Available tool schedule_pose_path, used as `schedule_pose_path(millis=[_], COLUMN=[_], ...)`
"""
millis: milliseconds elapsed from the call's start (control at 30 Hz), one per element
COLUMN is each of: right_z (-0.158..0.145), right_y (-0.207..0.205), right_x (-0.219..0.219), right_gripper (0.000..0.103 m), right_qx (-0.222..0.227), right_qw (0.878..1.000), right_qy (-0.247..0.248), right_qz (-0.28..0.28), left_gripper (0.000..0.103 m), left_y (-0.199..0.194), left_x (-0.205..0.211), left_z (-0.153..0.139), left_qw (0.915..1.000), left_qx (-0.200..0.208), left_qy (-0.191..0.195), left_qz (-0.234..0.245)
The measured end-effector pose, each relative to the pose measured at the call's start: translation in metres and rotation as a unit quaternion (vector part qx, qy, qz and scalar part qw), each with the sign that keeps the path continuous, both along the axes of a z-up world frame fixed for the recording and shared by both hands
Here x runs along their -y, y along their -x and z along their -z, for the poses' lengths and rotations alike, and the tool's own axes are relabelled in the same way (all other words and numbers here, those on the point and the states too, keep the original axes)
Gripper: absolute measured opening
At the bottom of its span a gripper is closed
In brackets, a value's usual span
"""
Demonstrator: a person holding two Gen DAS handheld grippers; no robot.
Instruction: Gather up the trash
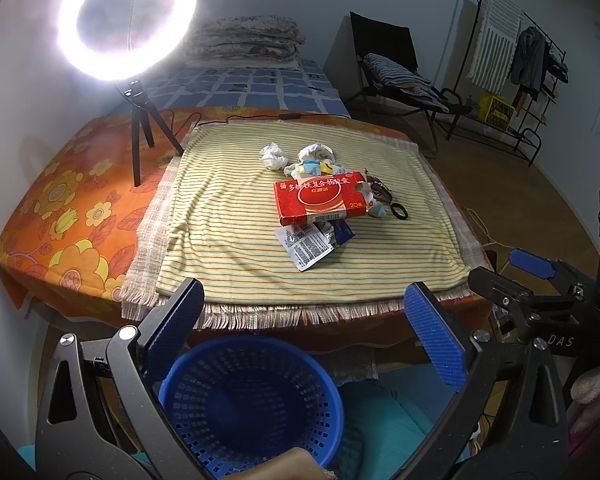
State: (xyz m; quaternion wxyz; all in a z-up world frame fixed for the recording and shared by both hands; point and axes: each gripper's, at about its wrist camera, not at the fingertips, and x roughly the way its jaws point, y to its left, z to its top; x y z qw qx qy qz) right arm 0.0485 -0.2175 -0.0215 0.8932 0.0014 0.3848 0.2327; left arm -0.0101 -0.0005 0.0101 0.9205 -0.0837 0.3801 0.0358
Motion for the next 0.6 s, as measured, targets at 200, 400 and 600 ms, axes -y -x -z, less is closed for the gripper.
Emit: schedule_pose_path(millis=[200, 400, 600], right_z=[0.0008, 0.0034, 0.0053], right_y=[-0.0002, -0.0014, -0.0033], right_x=[-0.0003, -0.0007, -0.0009], right_gripper=[0.102, 0.102, 0.102], right_qx=[-0.001, -0.005, -0.008], right_qw=[1.000, 1.000, 1.000], right_qy=[0.000, 0.000, -0.001], right_qz=[-0.002, -0.003, -0.002], left_gripper=[0.103, 0.102, 0.102], left_y=[0.0000, 0.0006, -0.0004], left_x=[-0.0001, 0.0026, 0.0079], left_z=[0.0001, -0.0022, -0.0040], left_qw=[1.0000, 1.0000, 1.0000], left_qx=[0.000, 0.000, -0.001], left_qy=[0.000, 0.000, 0.000], left_qz=[0.000, 0.000, 0.001])
